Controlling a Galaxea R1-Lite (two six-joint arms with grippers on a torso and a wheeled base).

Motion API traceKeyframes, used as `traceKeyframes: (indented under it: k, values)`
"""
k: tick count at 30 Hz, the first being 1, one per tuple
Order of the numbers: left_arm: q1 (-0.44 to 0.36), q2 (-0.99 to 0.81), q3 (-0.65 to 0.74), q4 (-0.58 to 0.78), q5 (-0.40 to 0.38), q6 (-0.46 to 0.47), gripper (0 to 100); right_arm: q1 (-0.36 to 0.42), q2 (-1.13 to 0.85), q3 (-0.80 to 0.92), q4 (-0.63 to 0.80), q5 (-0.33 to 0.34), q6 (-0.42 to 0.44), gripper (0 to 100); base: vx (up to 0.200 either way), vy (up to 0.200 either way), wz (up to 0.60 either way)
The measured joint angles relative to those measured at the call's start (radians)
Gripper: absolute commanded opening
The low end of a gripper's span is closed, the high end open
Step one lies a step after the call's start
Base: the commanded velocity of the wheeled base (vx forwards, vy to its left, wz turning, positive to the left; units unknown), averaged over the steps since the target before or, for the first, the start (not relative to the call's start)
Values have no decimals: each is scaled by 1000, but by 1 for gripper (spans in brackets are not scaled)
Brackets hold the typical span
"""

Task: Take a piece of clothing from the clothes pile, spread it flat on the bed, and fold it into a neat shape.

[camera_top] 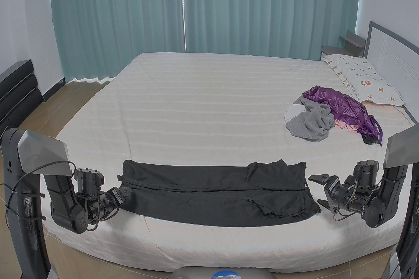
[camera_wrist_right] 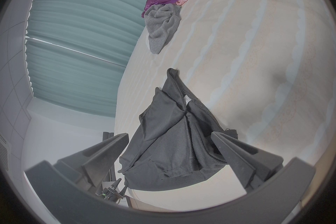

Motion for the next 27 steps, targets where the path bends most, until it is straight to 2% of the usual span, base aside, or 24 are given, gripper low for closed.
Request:
traceKeyframes:
  k: [4, 5, 10, 18, 27]
  values:
    - [-4, 10, -5, 0, 2, 1, 100, 0, 1, 0, 0, 0, 0, 100, 0, 0, 0]
    - [-5, 11, -7, 0, 2, 1, 0, 0, 1, 0, 0, 0, 0, 100, 0, 0, 0]
    - [-6, 15, -5, 0, 9, 0, 0, 0, 1, 0, 0, 0, 0, 100, 0, 0, 0]
    - [1, 15, 26, 0, 77, 0, 0, 0, 2, 1, 0, 0, 0, 100, 0, 0, 0]
    - [6, -8, 71, 0, 86, 0, 0, 13, -6, 15, 1, -16, -6, 100, 0, 0, 0]
